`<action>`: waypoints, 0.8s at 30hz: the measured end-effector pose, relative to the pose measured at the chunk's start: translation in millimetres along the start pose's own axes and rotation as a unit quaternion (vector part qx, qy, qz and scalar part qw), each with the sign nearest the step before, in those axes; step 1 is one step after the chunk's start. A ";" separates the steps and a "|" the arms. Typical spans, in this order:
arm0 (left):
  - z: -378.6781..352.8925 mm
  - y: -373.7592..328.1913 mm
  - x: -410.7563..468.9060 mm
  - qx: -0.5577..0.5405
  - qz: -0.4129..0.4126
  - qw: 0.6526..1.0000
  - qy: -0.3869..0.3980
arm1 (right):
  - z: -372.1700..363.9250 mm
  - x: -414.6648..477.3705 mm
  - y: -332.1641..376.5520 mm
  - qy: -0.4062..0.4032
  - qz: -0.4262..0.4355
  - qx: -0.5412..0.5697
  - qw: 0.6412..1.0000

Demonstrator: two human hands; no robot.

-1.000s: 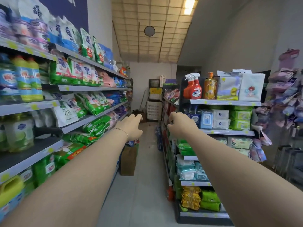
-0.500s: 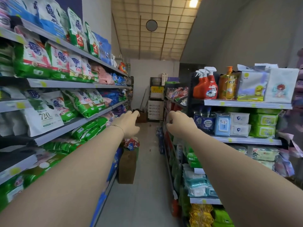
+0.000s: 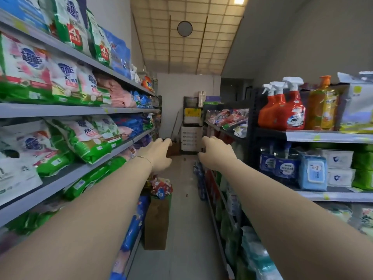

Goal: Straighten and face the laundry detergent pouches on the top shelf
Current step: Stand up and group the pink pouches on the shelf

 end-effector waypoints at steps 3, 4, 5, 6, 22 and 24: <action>-28.2 15.4 31.0 0.013 0.000 1.000 -0.003 | -33.2 32.4 -10.4 -0.001 -0.004 -0.005 1.000; -37.3 19.7 41.5 0.017 0.000 1.000 -0.003 | -43.9 43.3 -14.5 0.001 -0.002 -0.008 1.000; -47.0 23.7 52.2 0.019 0.000 1.000 -0.002 | -54.8 54.7 -18.8 0.003 -0.001 -0.011 1.000; -57.5 27.8 63.9 0.020 0.001 1.000 0.000 | -65.9 67.2 -23.5 0.003 0.001 -0.013 1.000; -206.1 38.9 313.9 -0.005 -0.020 1.000 -0.003 | -210.8 298.8 -134.9 -0.010 0.021 -0.063 0.998; -228.3 43.8 337.0 -0.008 -0.021 1.000 0.005 | -232.3 321.8 -145.0 -0.007 0.021 -0.063 0.998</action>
Point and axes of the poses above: each hand's wrist, its own x-axis towards the middle knuckle, its own z-axis out of the back of the hand, y = z × x, the point moved 3 cm from there along x, towards the middle knuckle, and after that the axes turned 13 degrees about -y, right-handed, at the moved point
